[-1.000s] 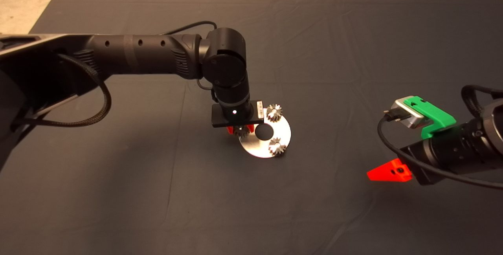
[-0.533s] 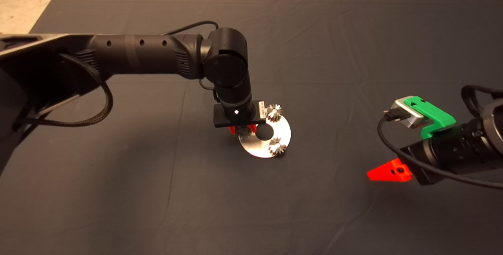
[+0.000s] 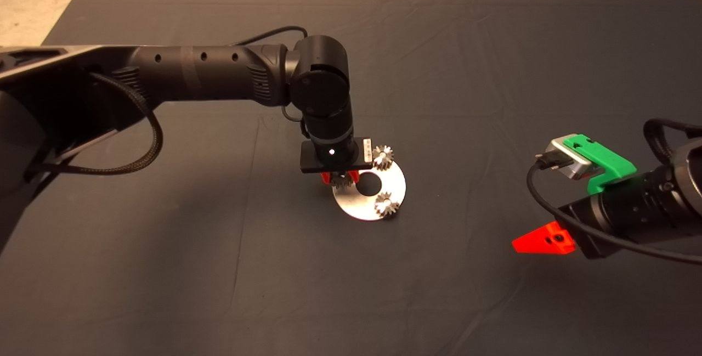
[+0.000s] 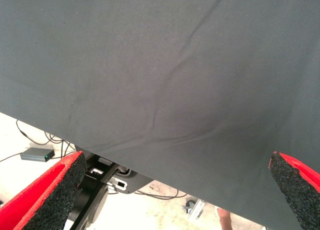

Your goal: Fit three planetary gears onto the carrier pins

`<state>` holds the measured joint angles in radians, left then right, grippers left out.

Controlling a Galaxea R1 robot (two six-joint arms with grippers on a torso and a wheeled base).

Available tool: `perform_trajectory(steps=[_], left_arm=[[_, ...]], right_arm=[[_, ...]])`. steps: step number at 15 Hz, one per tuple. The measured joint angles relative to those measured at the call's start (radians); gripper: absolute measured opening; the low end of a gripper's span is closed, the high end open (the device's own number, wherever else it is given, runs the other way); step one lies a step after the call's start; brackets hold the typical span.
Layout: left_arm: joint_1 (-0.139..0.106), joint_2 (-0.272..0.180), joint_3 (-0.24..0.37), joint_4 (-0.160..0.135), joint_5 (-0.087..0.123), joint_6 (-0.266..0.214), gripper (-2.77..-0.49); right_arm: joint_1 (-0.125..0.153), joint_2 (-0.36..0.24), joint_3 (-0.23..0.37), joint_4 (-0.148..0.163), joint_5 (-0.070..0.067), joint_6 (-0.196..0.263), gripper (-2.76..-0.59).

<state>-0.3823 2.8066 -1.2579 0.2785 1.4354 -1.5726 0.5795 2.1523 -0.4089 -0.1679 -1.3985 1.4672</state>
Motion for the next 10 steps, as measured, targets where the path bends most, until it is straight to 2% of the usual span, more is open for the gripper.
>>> perform_trajectory(steps=[3, 5, 10], left_arm=[[0.002, 0.000, -0.005, 0.000, 0.018, 0.000, -2.48], [0.002, 0.003, -0.005, 0.002, 0.042, 0.001, -2.48], [0.002, 0.006, -0.005, 0.003, 0.050, 0.001, -2.48]], right_arm=[[0.000, 0.000, 0.000, 0.000, 0.001, 0.000, -0.62], [0.000, 0.000, 0.000, 0.000, 0.001, 0.000, -0.62], [0.000, 0.000, 0.000, 0.000, 0.001, 0.000, -0.62]])
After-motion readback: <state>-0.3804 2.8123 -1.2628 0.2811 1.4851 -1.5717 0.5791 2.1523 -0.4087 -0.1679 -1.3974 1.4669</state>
